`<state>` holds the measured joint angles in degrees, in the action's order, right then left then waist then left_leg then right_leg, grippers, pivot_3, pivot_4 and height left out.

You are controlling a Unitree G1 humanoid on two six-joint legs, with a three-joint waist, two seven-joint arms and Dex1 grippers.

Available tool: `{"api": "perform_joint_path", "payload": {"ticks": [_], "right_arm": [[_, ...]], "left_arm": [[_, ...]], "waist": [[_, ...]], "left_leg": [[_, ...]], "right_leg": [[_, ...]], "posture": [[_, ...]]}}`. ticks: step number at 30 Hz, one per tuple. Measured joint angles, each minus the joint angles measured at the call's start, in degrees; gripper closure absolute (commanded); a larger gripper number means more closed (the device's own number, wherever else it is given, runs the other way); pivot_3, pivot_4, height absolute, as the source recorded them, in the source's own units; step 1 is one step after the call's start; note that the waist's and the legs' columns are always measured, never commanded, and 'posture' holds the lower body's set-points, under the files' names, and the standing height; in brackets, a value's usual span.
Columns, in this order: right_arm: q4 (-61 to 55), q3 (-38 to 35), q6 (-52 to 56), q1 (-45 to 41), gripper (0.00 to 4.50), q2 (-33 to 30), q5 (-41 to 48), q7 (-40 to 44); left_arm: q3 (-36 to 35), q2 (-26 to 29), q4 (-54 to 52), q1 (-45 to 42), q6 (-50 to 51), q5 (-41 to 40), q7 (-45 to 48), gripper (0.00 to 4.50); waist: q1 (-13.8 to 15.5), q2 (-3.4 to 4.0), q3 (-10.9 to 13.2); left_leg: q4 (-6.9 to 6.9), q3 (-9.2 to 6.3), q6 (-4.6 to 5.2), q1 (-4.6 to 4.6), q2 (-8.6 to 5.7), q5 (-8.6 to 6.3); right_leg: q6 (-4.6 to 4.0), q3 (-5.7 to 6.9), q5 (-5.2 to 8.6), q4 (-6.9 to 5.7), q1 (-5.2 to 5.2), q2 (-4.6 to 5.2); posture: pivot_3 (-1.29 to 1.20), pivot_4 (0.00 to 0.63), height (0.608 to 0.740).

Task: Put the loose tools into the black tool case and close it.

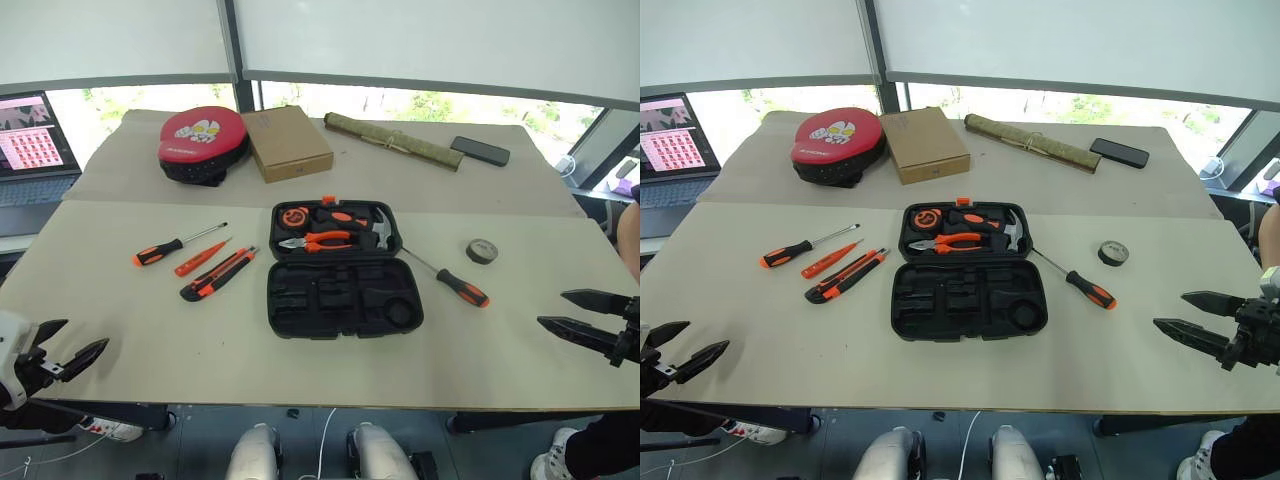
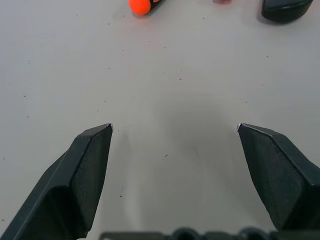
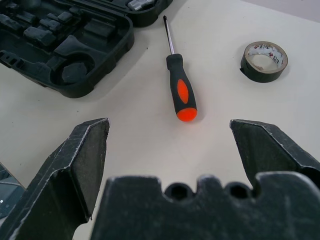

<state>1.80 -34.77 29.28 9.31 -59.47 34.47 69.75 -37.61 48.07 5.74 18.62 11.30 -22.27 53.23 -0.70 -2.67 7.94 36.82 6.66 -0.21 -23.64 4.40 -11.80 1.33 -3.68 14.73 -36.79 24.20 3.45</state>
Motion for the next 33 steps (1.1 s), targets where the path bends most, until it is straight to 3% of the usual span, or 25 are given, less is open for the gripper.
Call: {"api": "perform_joint_path", "payload": {"ticks": [9,16,21,25,28,33], "right_arm": [[-1.77,-0.20,-0.04,0.01,0.01,0.01,-1.81,-3.54],[-18.03,-2.14,7.67,-2.38,0.01,-0.10,5.24,-6.23],[-31.47,-0.14,13.93,-7.41,0.01,-0.18,14.24,-10.50],[-36.13,2.94,15.68,-11.74,0.01,-0.18,17.98,-14.24],[-38.94,5.64,16.32,-15.01,0.01,-0.18,20.56,-16.95],[-42.18,7.21,16.86,-15.82,0.01,-0.18,23.29,-19.19]], "left_arm": [[2.88,-0.32,-2.07,-4.18,4.12,-0.16,-2.49,0.22],[12.34,4.60,3.23,-21.98,7.98,0.37,0.74,0.22],[24.50,6.20,21.60,-43.68,2.14,7.50,5.93,0.22],[30.76,5.77,35.95,-55.26,-4.50,13.76,7.42,0.22],[35.20,3.73,47.03,-62.69,-9.75,18.38,8.07,0.22],[39.32,0.73,57.81,-68.13,-12.98,23.94,6.78,0.22]], "waist": [[0.05,0.01,0.00],[0.15,0.00,0.01],[0.24,-0.05,0.03],[-0.13,-0.25,0.12],[0.07,-0.28,0.14],[0.22,-0.32,0.16]], "left_leg": [[0.00,0.00,0.01,0.00,-0.02,0.01],[0.01,-0.05,0.01,0.00,-0.01,0.02],[0.03,-0.07,0.02,-0.10,-0.06,0.03],[0.08,-0.08,0.05,-0.22,-0.07,0.00],[0.09,-0.10,0.08,-0.27,-0.08,-0.02],[0.33,-0.27,0.10,-0.61,-0.08,-0.03]], "right_leg": [[0.09,0.00,-0.06,-0.02,-0.01,0.00],[0.16,0.01,-0.09,-0.19,0.01,-0.08],[0.20,0.05,-0.09,-0.17,0.01,-0.10],[0.24,0.06,-0.09,-0.15,0.08,-0.10],[0.27,0.10,-0.08,-0.16,0.08,-0.08],[0.28,0.30,-0.08,-0.19,0.20,-0.08]], "posture": [[0.00,0.150,0.740],[0.00,0.150,0.740],[0.00,0.150,0.740],[0.00,0.150,0.740],[0.00,0.150,0.740],[0.00,0.150,0.740]]}}
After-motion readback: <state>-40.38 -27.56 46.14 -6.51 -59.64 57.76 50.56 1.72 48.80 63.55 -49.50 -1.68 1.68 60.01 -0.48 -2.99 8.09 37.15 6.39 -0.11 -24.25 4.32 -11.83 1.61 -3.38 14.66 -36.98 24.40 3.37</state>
